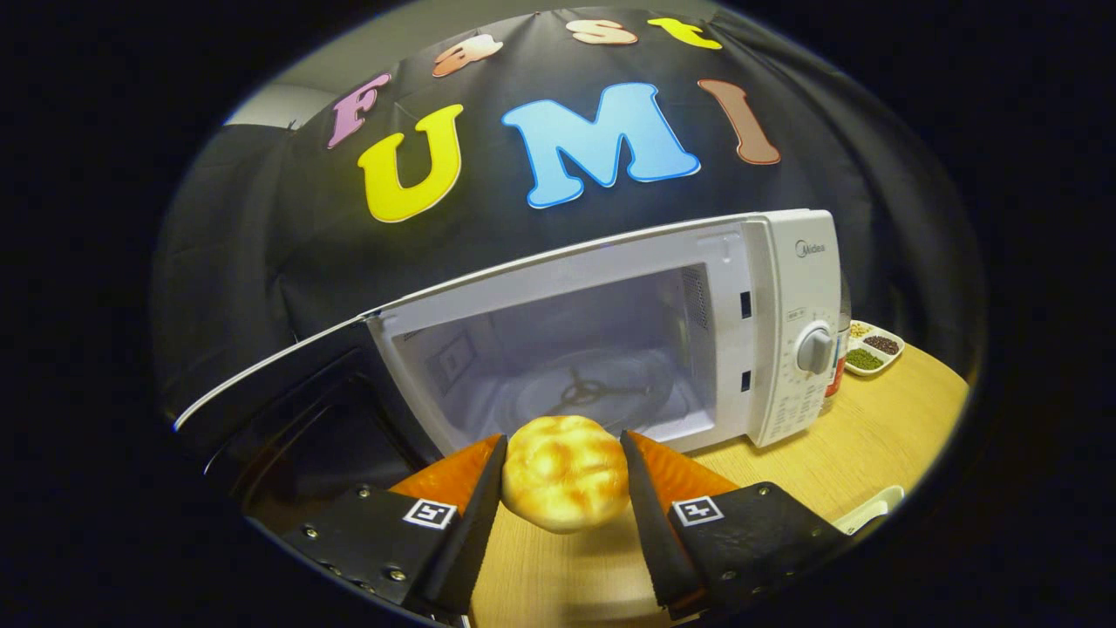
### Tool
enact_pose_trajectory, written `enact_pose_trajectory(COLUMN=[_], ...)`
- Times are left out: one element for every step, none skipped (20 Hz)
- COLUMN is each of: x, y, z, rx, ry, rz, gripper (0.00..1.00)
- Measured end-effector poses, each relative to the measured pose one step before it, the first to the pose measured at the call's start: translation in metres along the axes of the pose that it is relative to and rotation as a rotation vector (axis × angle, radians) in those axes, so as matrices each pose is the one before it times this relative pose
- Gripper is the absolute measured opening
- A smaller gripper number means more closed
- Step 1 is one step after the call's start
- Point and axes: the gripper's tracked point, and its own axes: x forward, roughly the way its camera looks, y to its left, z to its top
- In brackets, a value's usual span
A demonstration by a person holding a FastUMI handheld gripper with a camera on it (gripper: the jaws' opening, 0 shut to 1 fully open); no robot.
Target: Open the microwave, put the food inside, and close the microwave door.
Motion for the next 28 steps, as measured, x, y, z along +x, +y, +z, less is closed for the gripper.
enact_pose_trajectory(x=[0.01107, 0.00939, 0.00898, 0.00897, 0.00856, 0.00845, 0.00797, 0.00685, 0.00709, 0.00682, 0.00612, 0.00596, 0.00743, 0.00471, 0.00498, 0.00209, 0.00390, 0.00431, 0.00408, 0.00424, 0.00264, 0.00366, 0.00097, 0.00323, 0.00114, 0.00062, -0.00014, 0.00183], y=[0.00394, 0.00153, 0.00334, 0.00346, 0.00542, 0.00280, 0.00147, -0.00066, -0.00019, -0.00157, -0.00176, -0.00172, -0.00291, -0.00203, 0.00157, 0.00018, -0.00112, -0.00259, -0.00051, 0.00002, -0.00124, -0.00420, -0.00547, -0.00270, 0.00051, -0.00102, 0.00014, 0.00178], z=[0.00338, 0.00194, 0.00037, -0.00077, -0.00152, 0.00013, 0.00073, 0.00159, -0.00111, -0.00187, -0.00367, -0.00284, -0.00087, 0.00232, 0.00349, 0.00282, -0.00070, -0.00192, -0.00336, 0.00102, -0.00073, 0.00022, -0.00327, -0.00200, 0.00059, 0.00095, 0.00105, 0.00300], rx=[0.01347, 0.00546, 0.00792, 0.01807, 0.02146, 0.01904, 0.01341, 0.00945, 0.01561, 0.02159, 0.02593, 0.01840, 0.00751, 0.01439, 0.01711, 0.01963, 0.02190, 0.01994, 0.01716, 0.00735, -0.00770, -0.00863, -0.00046, 0.01353, 0.01975, 0.01908, 0.01260, 0.00014], ry=[-0.01320, -0.00931, -0.00161, 0.00080, 0.00328, -0.00487, -0.00857, -0.01198, -0.00850, 0.00202, 0.00403, 0.00360, 0.00121, -0.00702, -0.01065, -0.00661, 0.00074, 0.00669, -0.00016, -0.01301, -0.01278, -0.00604, 0.00475, 0.01004, 0.00385, 0.00293, 0.00131, -0.01679], rz=[0.00107, -0.00791, 0.00128, 0.00542, 0.00791, 0.00742, 0.00533, -0.00491, -0.00274, -0.00204, -0.00117, 0.00177, -0.00855, 0.01107, 0.01373, 0.00942, 0.00391, -0.00205, 0.00370, 0.00773, -0.00007, -0.01145, -0.01287, -0.00302, 0.00830, 0.00366, 0.00593, 0.01075], gripper=[0.75, 0.75, 0.75, 0.75, 0.75, 0.75, 0.75, 0.75, 0.75, 0.75, 0.75, 0.75, 0.75, 0.74, 0.75, 0.75, 0.75, 0.75, 0.75, 0.75, 0.75, 0.78, 0.80, 0.85, 0.85, 0.87, 0.88, 0.90])
